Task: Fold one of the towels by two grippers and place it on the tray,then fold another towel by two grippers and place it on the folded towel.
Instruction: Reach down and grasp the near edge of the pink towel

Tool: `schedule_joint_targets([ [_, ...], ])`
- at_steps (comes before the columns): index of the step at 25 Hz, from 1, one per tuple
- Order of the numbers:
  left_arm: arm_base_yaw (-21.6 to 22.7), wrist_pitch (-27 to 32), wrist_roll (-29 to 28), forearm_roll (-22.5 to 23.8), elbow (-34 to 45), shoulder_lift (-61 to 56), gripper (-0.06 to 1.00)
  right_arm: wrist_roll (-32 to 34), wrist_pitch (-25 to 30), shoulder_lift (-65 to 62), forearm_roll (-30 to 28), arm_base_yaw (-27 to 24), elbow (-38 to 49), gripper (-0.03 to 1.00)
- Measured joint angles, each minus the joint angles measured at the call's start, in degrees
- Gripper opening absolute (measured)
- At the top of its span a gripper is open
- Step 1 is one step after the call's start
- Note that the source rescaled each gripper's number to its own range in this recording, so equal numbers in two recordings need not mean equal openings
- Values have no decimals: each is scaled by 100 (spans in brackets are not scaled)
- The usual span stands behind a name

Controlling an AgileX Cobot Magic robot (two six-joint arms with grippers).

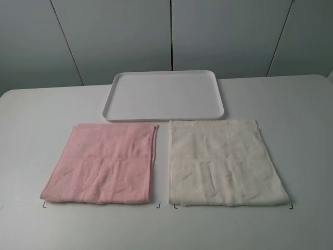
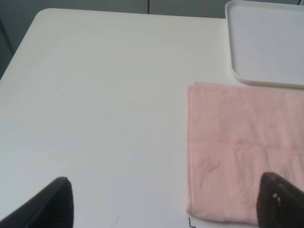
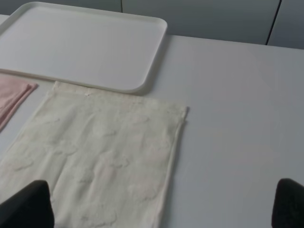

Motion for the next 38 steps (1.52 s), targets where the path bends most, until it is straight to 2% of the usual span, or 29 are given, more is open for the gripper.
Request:
schedule_joint_targets([
  [38,0,0,0,0,0,0,99,0,0,0,0,0,0,100],
])
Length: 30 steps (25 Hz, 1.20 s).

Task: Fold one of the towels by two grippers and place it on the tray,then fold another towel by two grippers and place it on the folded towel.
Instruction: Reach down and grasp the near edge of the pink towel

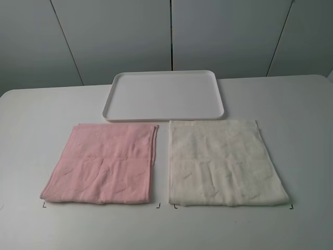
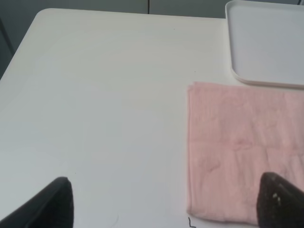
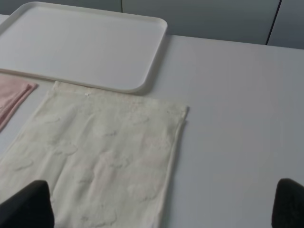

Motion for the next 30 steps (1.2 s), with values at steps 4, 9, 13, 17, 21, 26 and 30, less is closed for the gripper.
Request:
schedule_joint_targets([
  [4,0,0,0,0,0,0,99,12,0,0,20,0,0,100],
  [9,0,0,0,0,0,0,99,19,0,0,45,0,0,100],
  [13,0,0,0,0,0,0,99,43,0,0,45,0,0,100],
  [17,0,54,155,0,-35,0,99,114,117,0,45,0,-25,100],
  [21,0,110,403,-31,-79,262,99,176,382,326,45,0,-206,100],
  [26,0,-160,840,-44,-338,1078,99,14,128,1225,175,0,-574,100],
  [30,0,-631,1212,-19,-676,2022,99,-306,-5,2251,568,0,-988,100],
])
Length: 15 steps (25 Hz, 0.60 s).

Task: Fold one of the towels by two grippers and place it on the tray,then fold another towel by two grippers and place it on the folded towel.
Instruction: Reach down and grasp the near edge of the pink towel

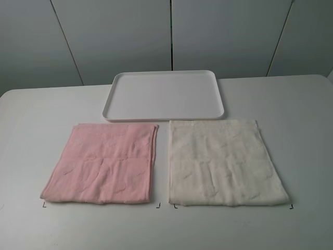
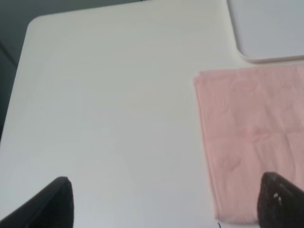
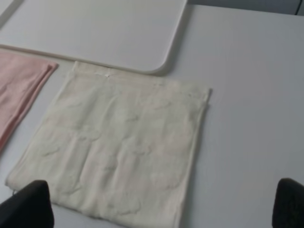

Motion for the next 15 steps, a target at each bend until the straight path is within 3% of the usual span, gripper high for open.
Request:
schedule_joint_targets([
  [4,0,-534,545,0,-433,1243,99,-714,-489,1128,637,0,-324,100],
  [9,0,-572,1078,-67,-1429,2801,99,-1611,-893,2587,1530,0,-875,100],
  [12,0,-482,1639,-440,-2149,3705,99,-2124,-892,3345,1795,0,-1375,100],
  [15,0,-59,2629,-894,-2854,4493,99,-2396,-805,3964,1798,315,-1879,100],
])
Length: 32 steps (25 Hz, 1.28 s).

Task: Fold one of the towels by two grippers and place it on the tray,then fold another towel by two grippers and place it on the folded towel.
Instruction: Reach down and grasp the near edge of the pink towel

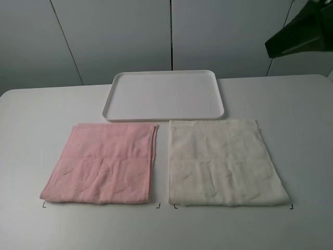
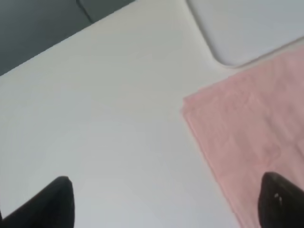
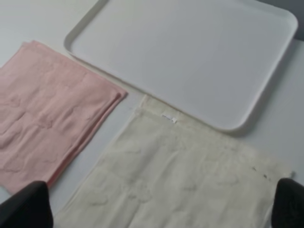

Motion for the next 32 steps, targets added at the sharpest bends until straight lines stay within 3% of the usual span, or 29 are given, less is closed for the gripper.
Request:
schedule_joint_targets([
  [3,-11,180,934,-343,-379,665,99,-225,26,513,-393,699,-345,100],
  [7,-322,458,1814,-330,-454,1350,99,-291,242,1110,-1076,1552,-462,100],
  [12,-869,521,2505,193,-457,1968,99,-314,371,1679,-1439,2147,-462,100],
  [16,-1038,481,2969,455,-403,2457,99,-422,359,2062,-1792,2654,-462,100],
  [23,-1042,256,3977,394,433,2937,99,-525,-134,2749,-2171,3531,-462,100],
  [32,-1243,-981,4640,419,2155,2969,99,-556,-714,3651,-2349,4425,-489,100],
])
